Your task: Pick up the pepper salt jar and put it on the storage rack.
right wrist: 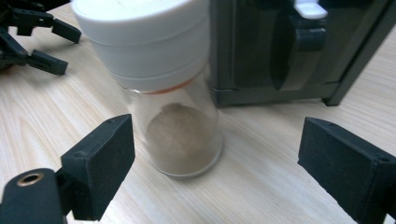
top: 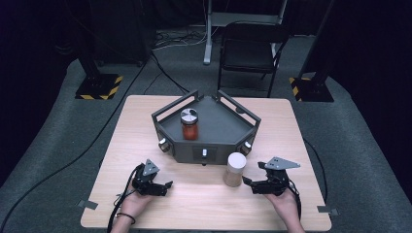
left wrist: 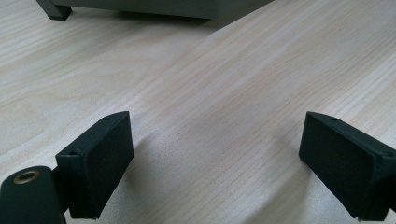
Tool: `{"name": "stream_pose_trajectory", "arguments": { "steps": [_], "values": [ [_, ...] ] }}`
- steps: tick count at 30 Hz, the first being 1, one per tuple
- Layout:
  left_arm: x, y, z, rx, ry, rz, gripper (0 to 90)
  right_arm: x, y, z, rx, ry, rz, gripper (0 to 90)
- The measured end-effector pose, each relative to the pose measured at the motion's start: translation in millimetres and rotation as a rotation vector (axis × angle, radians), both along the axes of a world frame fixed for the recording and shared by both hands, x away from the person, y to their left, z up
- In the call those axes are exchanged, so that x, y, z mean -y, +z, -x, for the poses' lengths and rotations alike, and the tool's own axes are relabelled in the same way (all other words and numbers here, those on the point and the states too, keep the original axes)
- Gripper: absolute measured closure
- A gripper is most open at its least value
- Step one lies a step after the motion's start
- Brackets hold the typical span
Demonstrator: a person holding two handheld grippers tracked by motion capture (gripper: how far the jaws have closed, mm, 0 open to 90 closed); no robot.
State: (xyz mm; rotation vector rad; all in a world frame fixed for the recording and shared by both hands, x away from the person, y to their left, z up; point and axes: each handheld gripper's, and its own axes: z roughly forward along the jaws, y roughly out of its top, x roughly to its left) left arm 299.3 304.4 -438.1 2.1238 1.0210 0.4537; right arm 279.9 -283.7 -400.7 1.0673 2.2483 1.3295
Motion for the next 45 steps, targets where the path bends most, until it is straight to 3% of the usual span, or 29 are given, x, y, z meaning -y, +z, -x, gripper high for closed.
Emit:
{"name": "stream_pose_trajectory", "arguments": {
  "steps": [15, 32, 40, 45],
  "values": [
    [0.0, 0.0, 0.0, 0.000, 0.000, 0.000, 9.4, -17.8, 0.6, -2.7, 0.018, 0.044, 0.005, 10.6],
    [0.0, 0.0, 0.0, 0.000, 0.000, 0.000, 9.4, -34.4, 4.8, -5.4, 0.058, 0.049, 0.001, 15.3],
    [0.0, 0.1, 0.0, 0.000, -0.001, -0.002, 9.4, -36.1, 2.8, -14.1, 0.043, 0.047, -0.034, 22.4],
    [0.1, 0.0, 0.1, 0.000, 0.000, 0.000, 9.4, -42.1, 4.6, -15.3, 0.061, 0.054, -0.015, 32.1]
  ]
}}
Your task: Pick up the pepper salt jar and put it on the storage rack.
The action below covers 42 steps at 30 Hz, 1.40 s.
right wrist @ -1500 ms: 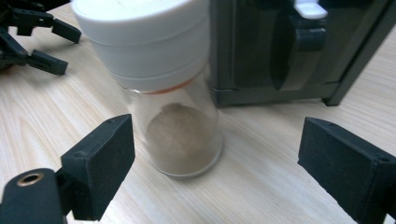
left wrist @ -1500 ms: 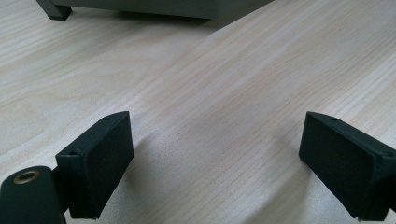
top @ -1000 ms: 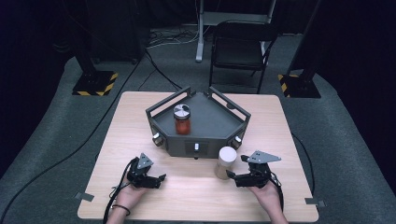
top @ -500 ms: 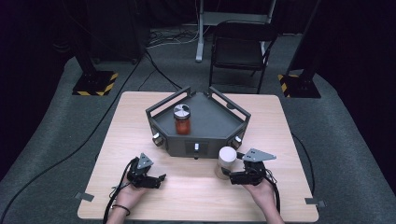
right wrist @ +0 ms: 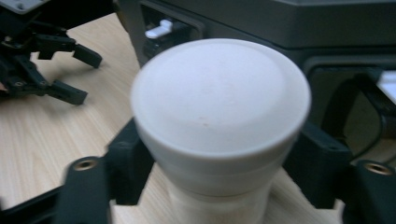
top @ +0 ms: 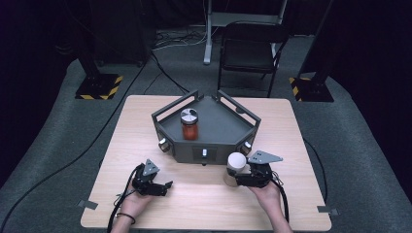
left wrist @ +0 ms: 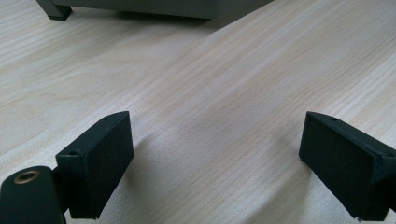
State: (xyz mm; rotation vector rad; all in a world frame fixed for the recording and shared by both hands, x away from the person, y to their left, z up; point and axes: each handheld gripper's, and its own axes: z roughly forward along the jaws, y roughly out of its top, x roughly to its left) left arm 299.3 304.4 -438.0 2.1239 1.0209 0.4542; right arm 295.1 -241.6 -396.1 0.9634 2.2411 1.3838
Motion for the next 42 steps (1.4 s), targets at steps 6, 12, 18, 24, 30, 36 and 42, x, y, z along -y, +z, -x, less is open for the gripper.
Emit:
{"name": "stream_pose_trajectory", "arguments": {
  "steps": [6, 12, 18, 24, 30, 36, 42],
  "values": [
    [0.0, 0.0, 0.0, 0.000, 0.000, 0.000, 9.4, -8.9, 7.4, 3.2, 0.011, -0.009, 0.048, 33.2],
    [0.0, 0.0, 0.0, 0.000, 0.000, 0.000, 9.4, -13.6, 8.9, 7.4, 0.025, -0.011, 0.067, 33.2],
    [0.0, 0.0, 0.0, 0.000, 0.000, 0.000, 9.4, -10.9, 16.9, 7.1, 0.019, 0.008, 0.057, 33.2],
    [0.0, -0.1, 0.1, -0.001, 0.001, 0.001, 9.4, -10.7, 28.0, 8.4, 0.027, 0.022, 0.062, 33.2],
    [0.0, -0.1, 0.1, -0.001, 0.001, 0.001, 9.4, -9.1, 39.0, 10.0, 0.037, 0.044, 0.055, 33.2],
    [0.0, 0.0, 0.1, 0.000, 0.001, 0.001, 9.4, -8.8, 49.6, 13.1, 0.055, 0.053, 0.047, 33.3],
    [0.0, 0.0, 0.0, 0.000, 0.000, 0.000, 9.4, -5.1, 57.2, 14.0, 0.062, 0.052, 0.029, 33.3]
  ]
}}
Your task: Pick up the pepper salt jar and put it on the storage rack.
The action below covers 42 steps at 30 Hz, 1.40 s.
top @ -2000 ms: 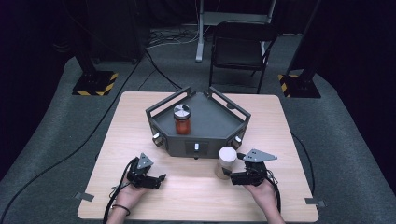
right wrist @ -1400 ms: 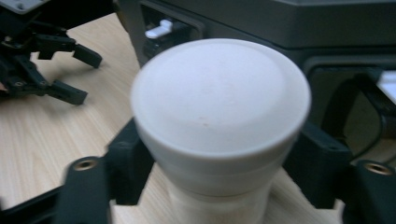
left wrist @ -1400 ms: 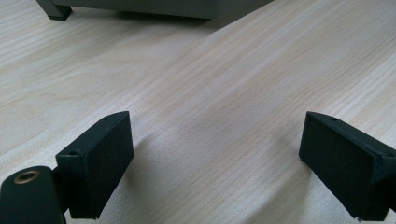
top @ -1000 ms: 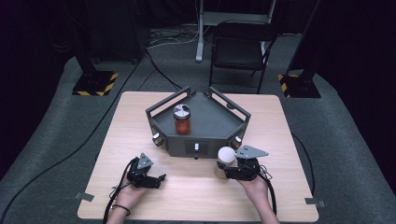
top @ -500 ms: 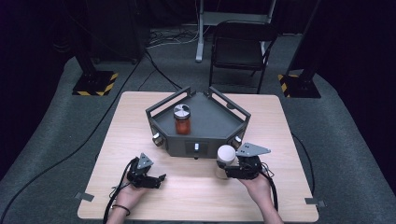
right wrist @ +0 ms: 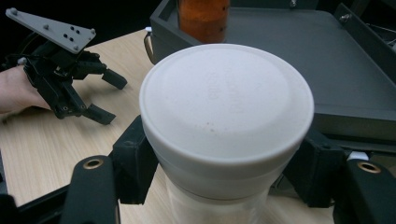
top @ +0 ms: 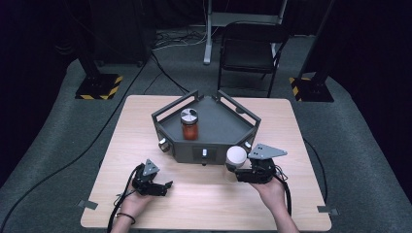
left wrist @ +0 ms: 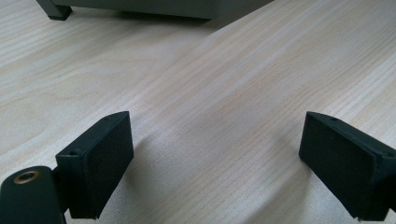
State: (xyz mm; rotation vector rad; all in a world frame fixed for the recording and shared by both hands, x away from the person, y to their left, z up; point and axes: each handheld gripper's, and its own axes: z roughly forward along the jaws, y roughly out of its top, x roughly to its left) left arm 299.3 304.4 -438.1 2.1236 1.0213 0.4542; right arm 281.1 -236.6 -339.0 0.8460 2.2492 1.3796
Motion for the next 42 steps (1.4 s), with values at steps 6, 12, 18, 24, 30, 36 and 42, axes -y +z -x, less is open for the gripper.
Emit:
{"name": "stream_pose_trajectory", "arguments": {
  "steps": [6, 12, 18, 24, 30, 36, 42],
  "values": [
    [0.0, 0.0, 0.0, 0.000, 0.000, 0.000, 9.4, 3.4, 5.7, 0.3, 0.006, 0.001, -0.016, 33.3],
    [0.1, 0.0, 0.1, -0.001, 0.001, 0.001, 9.4, 6.3, 12.7, 0.1, 0.015, 0.003, -0.031, 33.3],
    [0.0, 0.0, 0.0, -0.001, 0.001, 0.001, 9.4, 6.1, 19.3, -3.2, 0.018, 0.002, -0.036, 33.3],
    [0.0, 0.1, 0.0, 0.000, 0.000, 0.000, 9.4, 4.9, 27.8, -4.5, 0.025, -0.001, -0.043, 33.2],
    [0.0, 0.0, 0.0, -0.001, 0.001, 0.001, 9.4, 4.2, 37.3, -4.8, 0.041, 0.003, -0.056, 33.2],
    [0.0, 0.1, 0.0, 0.000, 0.000, -0.001, 9.4, 0.0, 49.5, -8.1, 0.064, -0.002, -0.064, 33.2],
    [0.0, 0.1, 0.0, 0.000, 0.000, 0.000, 9.4, -6.2, 59.7, -14.5, 0.079, -0.010, -0.060, 33.2]
  ]
}}
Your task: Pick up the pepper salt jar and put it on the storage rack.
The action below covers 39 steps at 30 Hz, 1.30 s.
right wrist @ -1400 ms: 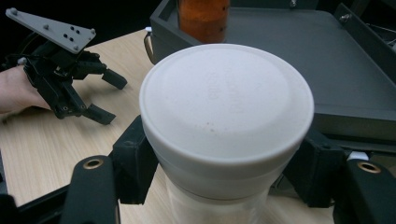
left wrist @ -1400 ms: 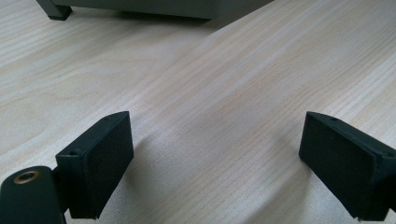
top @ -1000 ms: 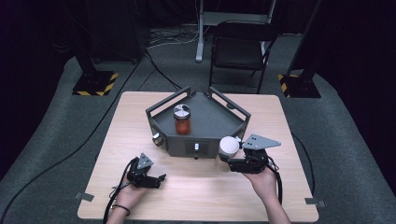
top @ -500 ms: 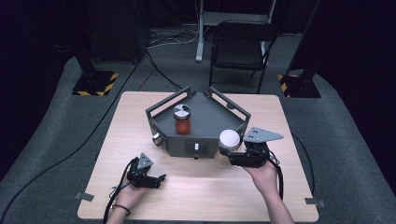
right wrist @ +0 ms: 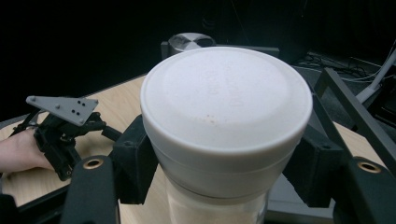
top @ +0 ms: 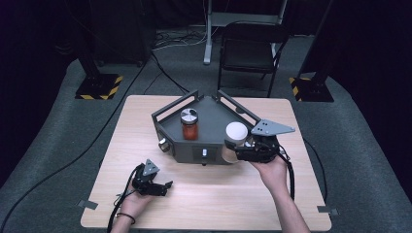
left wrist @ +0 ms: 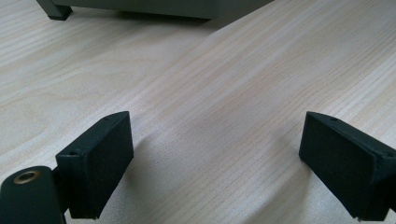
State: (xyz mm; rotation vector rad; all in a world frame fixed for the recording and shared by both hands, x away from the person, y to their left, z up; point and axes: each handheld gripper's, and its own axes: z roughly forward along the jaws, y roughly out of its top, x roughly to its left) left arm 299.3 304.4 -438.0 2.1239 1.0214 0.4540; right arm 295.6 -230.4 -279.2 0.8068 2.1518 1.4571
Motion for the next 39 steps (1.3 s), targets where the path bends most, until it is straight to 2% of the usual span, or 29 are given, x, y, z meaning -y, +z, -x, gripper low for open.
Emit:
{"name": "stream_pose_trajectory", "arguments": {
  "steps": [18, 31, 39],
  "values": [
    [0.0, 0.0, 0.0, 0.000, 0.000, 0.000, 9.4, -15.0, 6.4, -35.2, -0.007, -0.072, -0.011, 33.2],
    [0.0, 0.0, -0.1, 0.000, 0.000, 0.000, 9.4, -24.7, 1.7, -52.3, -0.015, -0.119, -0.018, 33.2],
    [0.0, 0.0, 0.0, 0.000, 0.000, 0.000, 9.4, -28.9, 0.8, -57.8, -0.024, -0.133, -0.001, 33.2]
  ]
}}
